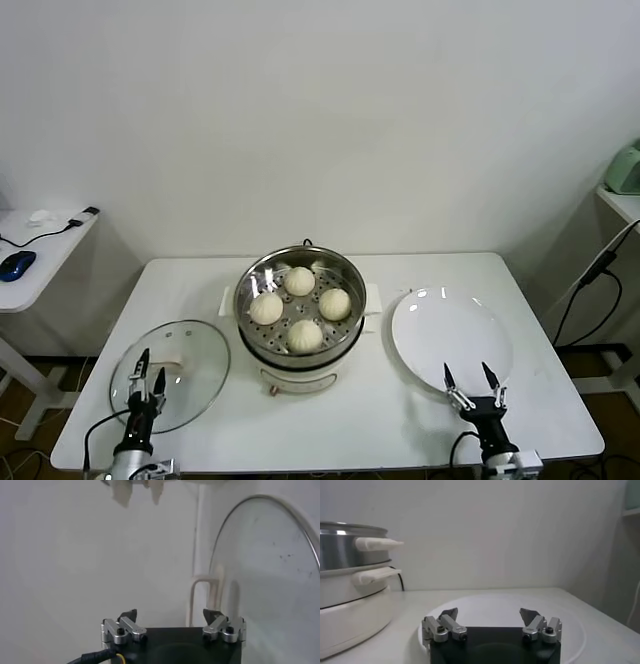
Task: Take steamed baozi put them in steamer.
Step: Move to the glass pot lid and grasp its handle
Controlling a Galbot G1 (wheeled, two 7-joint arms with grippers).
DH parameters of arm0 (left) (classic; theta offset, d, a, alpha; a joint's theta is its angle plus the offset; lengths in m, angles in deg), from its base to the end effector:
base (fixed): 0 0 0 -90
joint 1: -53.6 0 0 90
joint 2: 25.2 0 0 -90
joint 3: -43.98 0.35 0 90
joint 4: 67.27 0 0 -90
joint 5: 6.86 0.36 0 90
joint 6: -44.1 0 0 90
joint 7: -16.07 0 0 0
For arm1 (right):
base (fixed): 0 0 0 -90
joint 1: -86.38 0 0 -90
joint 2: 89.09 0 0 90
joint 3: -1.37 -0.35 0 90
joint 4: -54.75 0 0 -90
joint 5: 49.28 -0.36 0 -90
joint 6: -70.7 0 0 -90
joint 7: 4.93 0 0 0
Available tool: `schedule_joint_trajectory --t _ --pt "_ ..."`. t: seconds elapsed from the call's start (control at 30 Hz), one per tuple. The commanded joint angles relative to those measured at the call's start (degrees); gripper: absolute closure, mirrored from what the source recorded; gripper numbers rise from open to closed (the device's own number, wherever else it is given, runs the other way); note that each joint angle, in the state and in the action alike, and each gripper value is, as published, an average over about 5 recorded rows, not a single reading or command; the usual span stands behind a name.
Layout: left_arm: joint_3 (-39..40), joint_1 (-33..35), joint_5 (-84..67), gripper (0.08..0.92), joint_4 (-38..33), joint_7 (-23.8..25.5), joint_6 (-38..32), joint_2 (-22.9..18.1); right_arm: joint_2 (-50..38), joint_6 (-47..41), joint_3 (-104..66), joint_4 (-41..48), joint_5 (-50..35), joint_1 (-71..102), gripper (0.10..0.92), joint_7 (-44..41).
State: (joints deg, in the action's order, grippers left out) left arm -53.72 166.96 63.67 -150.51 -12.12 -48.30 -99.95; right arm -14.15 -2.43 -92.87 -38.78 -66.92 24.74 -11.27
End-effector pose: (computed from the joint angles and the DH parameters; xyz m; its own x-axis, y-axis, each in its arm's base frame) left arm 0.1801 0.1494 -0.4764 -0.9894 -0.1450 -0.0119 -0.0150 0.0207 0.9997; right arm 0.1682 -0.1108 -0.4427 -0.9919 -0.0459 0.1184 -0.0429 0.9987 0.0280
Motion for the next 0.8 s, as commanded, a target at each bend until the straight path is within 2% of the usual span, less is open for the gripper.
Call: schedule_joint_trajectory --t 0.03,0.27,0.43,0.8 --pt "-0.21 -1.21 2.88 0.177 1.67 -0.76 0.55 -0.64 0.32 -0.18 -0.46 -1.59 0.47 1.67 0.203 -0.14" --pt "0.37 -3.57 1.91 0.177 3.95 0.81 0.38 1.22 0.45 -0.05 -0.47 -1.37 0.91 1.64 0.203 -0.42" --pt "0.81 -3.62 0.61 0.204 2.62 1.71 0.52 1.77 0.53 0.23 -0.23 -0.63 1.58 1.38 0.203 -0.84" --pt "1.23 -2.08 -1.51 0.501 -0.72 4.5 2.38 2.71 0.24 0.38 -0.09 0.1 1.84 1.02 0.203 -1.26"
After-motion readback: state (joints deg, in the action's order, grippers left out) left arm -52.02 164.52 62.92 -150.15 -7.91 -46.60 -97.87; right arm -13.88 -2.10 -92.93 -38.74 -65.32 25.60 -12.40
